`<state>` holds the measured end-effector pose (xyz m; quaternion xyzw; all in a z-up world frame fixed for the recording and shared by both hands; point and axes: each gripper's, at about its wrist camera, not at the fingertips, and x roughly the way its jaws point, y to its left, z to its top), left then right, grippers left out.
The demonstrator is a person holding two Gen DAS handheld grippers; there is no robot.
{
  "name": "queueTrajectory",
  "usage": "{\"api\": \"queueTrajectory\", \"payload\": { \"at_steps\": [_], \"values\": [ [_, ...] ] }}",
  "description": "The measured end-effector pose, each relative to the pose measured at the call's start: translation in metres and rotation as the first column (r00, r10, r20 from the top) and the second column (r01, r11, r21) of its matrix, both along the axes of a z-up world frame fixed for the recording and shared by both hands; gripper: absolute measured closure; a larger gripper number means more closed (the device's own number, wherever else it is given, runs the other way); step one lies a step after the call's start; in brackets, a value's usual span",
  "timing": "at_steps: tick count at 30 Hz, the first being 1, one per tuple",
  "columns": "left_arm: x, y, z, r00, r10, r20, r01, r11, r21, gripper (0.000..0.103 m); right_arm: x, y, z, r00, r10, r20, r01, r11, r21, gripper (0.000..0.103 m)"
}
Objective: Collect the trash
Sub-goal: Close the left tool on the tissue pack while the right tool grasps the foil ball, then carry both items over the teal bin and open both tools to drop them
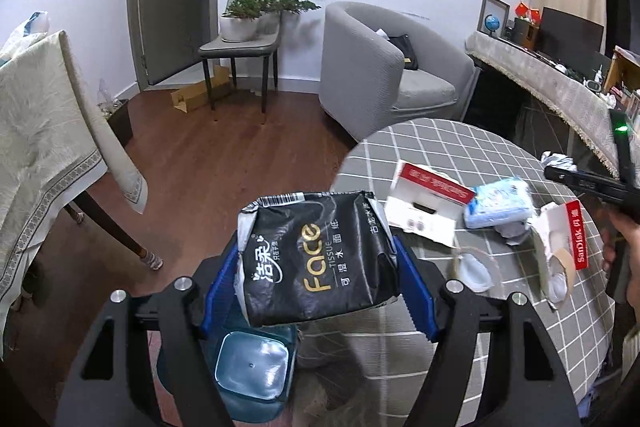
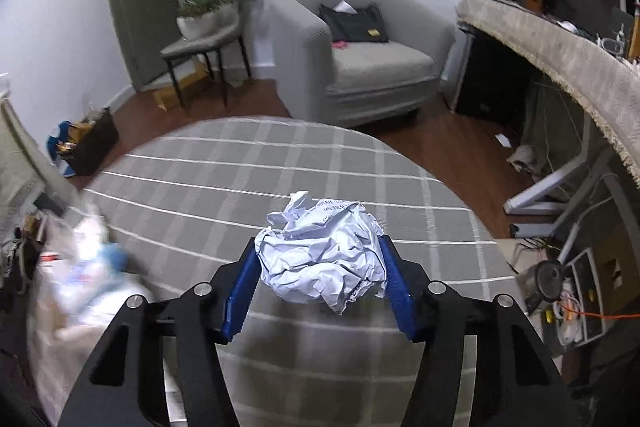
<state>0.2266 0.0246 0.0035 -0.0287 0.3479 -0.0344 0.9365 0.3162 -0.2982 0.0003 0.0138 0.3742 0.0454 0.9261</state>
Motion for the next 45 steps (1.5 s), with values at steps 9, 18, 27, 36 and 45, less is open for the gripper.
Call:
{"api": "queueTrajectory", "payload": {
  "at_steps": [9, 18, 27, 36, 45],
  "values": [
    [-0.003, 0.046, -0.017, 0.999, 0.040, -0.022, -0.040, 0.999, 0.004, 0.029, -0.044, 0.095, 0.040, 0.987, 0.129, 0.094, -0.139, 0.985, 0.106, 0.043],
    [-0.002, 0.088, -0.051, 0.995, 0.059, -0.084, -0.055, 0.997, 0.056, 0.029, -0.062, 0.201, 0.033, 0.939, 0.331, 0.089, -0.340, 0.934, 0.112, 0.043],
    [0.000, 0.128, -0.096, 0.977, 0.083, -0.195, -0.068, 0.994, 0.084, 0.029, -0.060, 0.276, 0.022, 0.896, 0.440, 0.055, -0.444, 0.887, 0.130, 0.043],
    [-0.004, 0.164, -0.148, 0.932, 0.080, -0.353, -0.073, 0.997, 0.033, 0.029, -0.065, 0.339, 0.004, 0.857, 0.516, 0.013, -0.511, 0.844, 0.161, 0.043],
    [-0.012, 0.176, -0.175, 0.888, 0.063, -0.456, -0.058, 0.998, 0.025, 0.025, -0.065, 0.378, -0.025, 0.831, 0.552, -0.066, -0.538, 0.829, 0.157, 0.043]
  ]
}}
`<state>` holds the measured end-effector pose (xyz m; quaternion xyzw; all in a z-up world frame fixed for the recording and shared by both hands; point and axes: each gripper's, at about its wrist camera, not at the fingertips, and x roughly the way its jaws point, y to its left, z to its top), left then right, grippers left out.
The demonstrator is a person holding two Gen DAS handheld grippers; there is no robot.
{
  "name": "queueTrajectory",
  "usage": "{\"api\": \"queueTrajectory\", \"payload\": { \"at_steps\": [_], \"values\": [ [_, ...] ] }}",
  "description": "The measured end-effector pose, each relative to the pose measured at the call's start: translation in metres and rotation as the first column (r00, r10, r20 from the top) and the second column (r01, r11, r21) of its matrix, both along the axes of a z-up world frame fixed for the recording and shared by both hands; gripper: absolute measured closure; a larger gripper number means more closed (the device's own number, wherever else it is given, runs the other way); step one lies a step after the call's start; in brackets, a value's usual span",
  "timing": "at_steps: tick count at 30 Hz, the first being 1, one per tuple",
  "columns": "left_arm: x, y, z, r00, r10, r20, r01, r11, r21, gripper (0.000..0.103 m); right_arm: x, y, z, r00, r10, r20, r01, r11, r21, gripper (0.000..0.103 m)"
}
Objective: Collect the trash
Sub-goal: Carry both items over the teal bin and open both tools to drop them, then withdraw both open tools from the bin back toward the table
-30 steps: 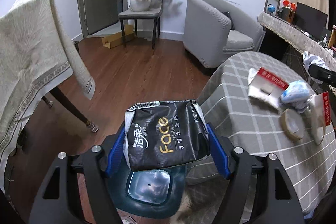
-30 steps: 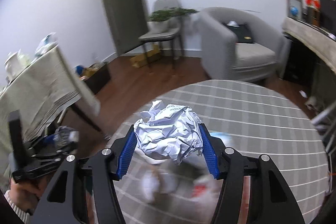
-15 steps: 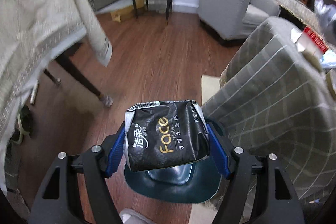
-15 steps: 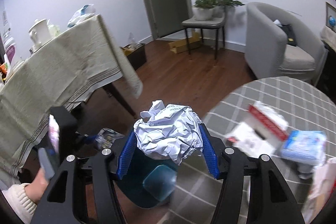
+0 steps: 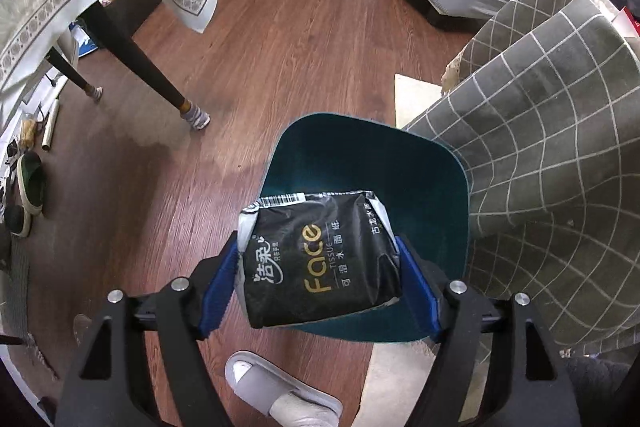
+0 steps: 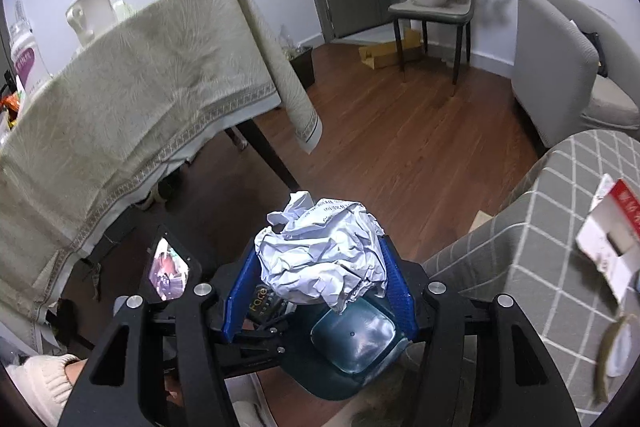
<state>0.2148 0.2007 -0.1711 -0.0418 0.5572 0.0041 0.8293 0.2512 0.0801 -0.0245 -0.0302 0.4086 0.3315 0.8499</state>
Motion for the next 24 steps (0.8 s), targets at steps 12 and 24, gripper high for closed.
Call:
{"api": "queueTrajectory", "payload": {
  "at_steps": [12, 24],
  "values": [
    [-0.011, 0.028, 0.024, 0.995, 0.049, 0.087, -0.047, 0.999, -0.024, 0.017, 0.018, 0.026, -0.045, 0.994, -0.015, -0.109, 0.011, 0.999, -0.032, 0.043],
    [-0.026, 0.034, 0.099, 0.952, 0.071, 0.299, -0.061, 0.997, -0.041, 0.033, 0.024, 0.054, -0.101, 0.982, -0.014, -0.188, -0.012, 0.991, -0.134, 0.043]
  ]
}}
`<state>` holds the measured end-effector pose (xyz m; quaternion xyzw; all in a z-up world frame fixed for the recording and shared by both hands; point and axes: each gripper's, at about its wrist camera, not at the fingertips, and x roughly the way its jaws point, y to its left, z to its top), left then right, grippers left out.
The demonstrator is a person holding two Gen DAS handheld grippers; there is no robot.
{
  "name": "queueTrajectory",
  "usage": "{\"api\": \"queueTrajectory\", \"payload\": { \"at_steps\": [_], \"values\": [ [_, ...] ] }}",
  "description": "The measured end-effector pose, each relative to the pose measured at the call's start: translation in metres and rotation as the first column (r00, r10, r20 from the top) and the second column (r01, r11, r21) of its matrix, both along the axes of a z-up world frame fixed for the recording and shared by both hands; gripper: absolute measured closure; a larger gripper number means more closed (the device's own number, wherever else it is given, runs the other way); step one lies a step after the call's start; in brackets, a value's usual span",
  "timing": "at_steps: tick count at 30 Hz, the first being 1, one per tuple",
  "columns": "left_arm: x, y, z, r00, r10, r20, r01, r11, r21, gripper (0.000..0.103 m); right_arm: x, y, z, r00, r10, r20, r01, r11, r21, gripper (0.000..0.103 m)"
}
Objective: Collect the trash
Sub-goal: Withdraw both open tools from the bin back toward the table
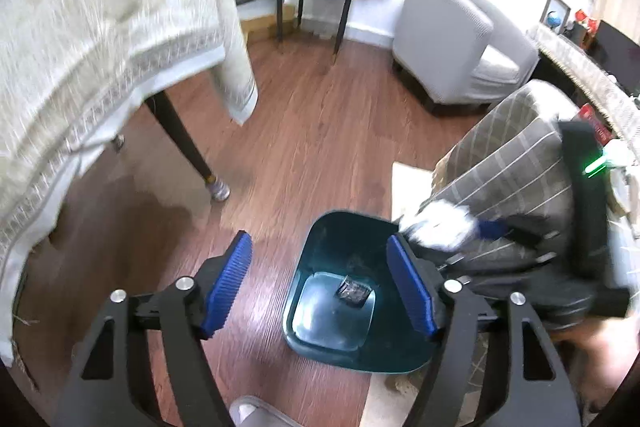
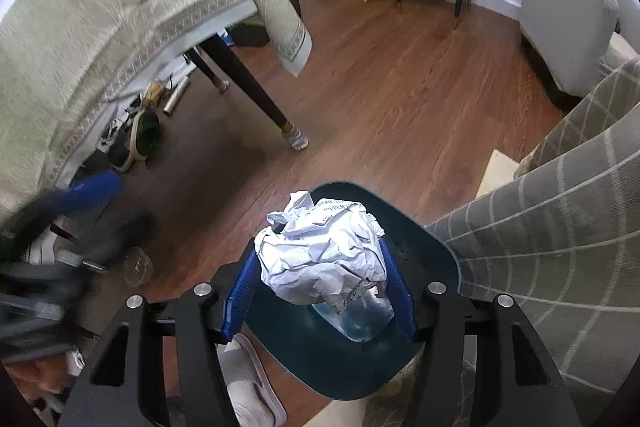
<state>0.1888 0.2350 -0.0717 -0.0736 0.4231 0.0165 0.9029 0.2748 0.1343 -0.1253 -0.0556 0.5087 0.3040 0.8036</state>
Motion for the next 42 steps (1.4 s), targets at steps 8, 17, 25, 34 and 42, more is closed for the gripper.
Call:
{"api": "queueTrajectory", "payload": {
  "at_steps": [8, 17, 25, 34, 42],
  "values": [
    [-0.007, 0.002, 0.041, 0.997, 0.011, 0.074, -0.010, 1.000, -0.013, 0.042, -0.003, 0.017, -0.039, 0.999, 0.027, -0.041, -0.031, 0.995, -0.097, 0.043],
    [-0.021, -0.001, 0.078, 0.990, 0.005, 0.142, -0.001, 1.000, -0.030, 0.046, -0.009, 0.021, -0.084, 0.993, 0.046, -0.107, -0.065, 0.981, -0.183, 0.042],
    [-0.028, -0.016, 0.094, 0.986, -0.035, 0.165, 0.036, 0.999, -0.001, 0.046, -0.011, 0.021, -0.105, 0.988, 0.047, -0.147, -0.079, 0.972, -0.221, 0.034],
    [-0.030, -0.031, 0.113, 0.979, -0.056, 0.198, 0.057, 0.998, -0.001, 0.045, -0.022, 0.016, -0.070, 0.991, 0.088, -0.102, -0.103, 0.983, -0.154, 0.023],
    [-0.036, -0.045, 0.139, 0.964, -0.063, 0.257, 0.058, 0.998, 0.025, 0.044, -0.059, 0.005, 0.019, 0.981, 0.180, 0.072, -0.179, 0.984, -0.017, 0.023]
  ]
}}
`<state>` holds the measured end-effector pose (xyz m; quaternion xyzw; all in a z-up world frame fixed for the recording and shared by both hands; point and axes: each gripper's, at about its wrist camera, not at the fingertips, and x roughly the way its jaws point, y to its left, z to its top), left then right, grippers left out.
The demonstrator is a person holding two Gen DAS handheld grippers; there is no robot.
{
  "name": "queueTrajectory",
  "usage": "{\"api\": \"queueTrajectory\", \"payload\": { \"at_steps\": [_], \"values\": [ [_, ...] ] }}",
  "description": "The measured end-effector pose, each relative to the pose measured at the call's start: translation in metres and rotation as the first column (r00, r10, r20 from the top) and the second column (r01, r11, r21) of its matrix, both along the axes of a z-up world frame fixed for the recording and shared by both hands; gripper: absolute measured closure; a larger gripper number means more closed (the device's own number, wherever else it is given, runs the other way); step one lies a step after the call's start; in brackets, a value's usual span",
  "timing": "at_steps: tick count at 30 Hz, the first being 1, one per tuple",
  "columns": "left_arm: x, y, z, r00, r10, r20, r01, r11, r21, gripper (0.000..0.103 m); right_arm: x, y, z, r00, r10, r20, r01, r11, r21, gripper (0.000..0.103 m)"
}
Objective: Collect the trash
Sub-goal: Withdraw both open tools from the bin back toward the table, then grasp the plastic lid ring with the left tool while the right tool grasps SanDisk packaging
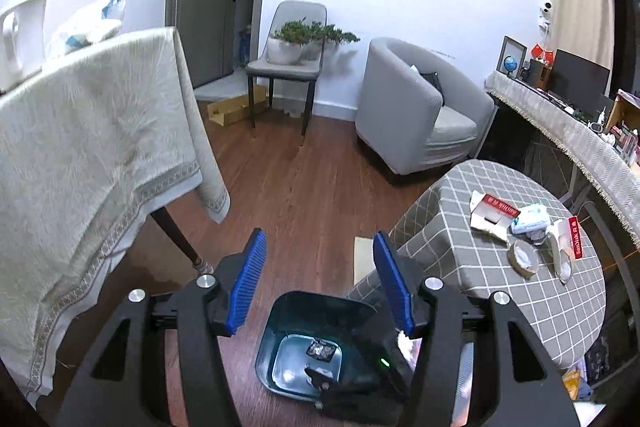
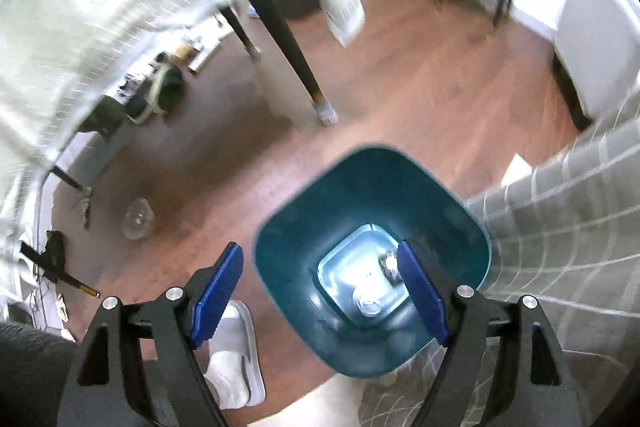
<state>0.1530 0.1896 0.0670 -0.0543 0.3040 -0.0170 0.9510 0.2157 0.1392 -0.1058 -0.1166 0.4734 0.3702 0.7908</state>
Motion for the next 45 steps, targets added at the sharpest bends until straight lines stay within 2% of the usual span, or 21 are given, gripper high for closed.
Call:
{"api": "queueTrajectory", "payload": {
  "at_steps": [7, 11, 16, 20, 28, 31, 37, 42, 45],
  "values": [
    [-0.003, -0.017, 0.018, 0.998, -0.001, 0.058, 0.001, 1.000, 0.001, 0.039, -0.013, -0.031, 0.060, 0.993, -0.002, 0.119, -0.008, 0.996, 0.087, 0.023],
    [0.000, -0.033, 0.023, 0.996, -0.027, 0.084, 0.027, 1.000, 0.002, 0.029, -0.015, -0.059, 0.085, 0.983, -0.027, 0.180, 0.005, 0.993, 0.120, 0.023],
    [0.009, -0.058, 0.020, 0.995, -0.063, 0.079, 0.061, 0.998, 0.018, 0.026, -0.017, -0.096, 0.108, 0.957, -0.072, 0.282, 0.045, 0.994, 0.103, 0.023],
    [0.016, -0.077, 0.016, 0.993, -0.092, 0.075, 0.089, 0.995, 0.033, 0.020, -0.012, -0.132, 0.117, 0.939, -0.127, 0.319, 0.102, 0.990, 0.094, 0.023],
    [0.029, -0.115, 0.000, 0.987, -0.153, 0.049, 0.151, 0.988, 0.040, 0.013, 0.005, -0.208, 0.129, 0.896, -0.266, 0.356, 0.240, 0.964, 0.117, 0.023],
    [0.034, -0.133, -0.009, 0.979, -0.199, 0.040, 0.197, 0.979, 0.043, 0.010, 0.013, -0.240, 0.132, 0.875, -0.335, 0.349, 0.307, 0.942, 0.136, 0.023],
    [0.042, -0.172, -0.032, 0.950, -0.311, 0.005, 0.310, 0.949, 0.048, 0.010, 0.016, -0.300, 0.143, 0.819, -0.456, 0.348, 0.409, 0.890, 0.202, 0.023],
    [0.050, -0.201, -0.048, 0.922, -0.386, -0.005, 0.386, 0.920, 0.063, 0.009, 0.020, -0.341, 0.142, 0.795, -0.520, 0.313, 0.464, 0.853, 0.238, 0.023],
    [0.057, -0.219, -0.058, 0.907, -0.421, -0.026, 0.421, 0.905, 0.062, 0.009, 0.023, -0.356, 0.137, 0.794, -0.541, 0.276, 0.487, 0.839, 0.244, 0.032]
  ]
}}
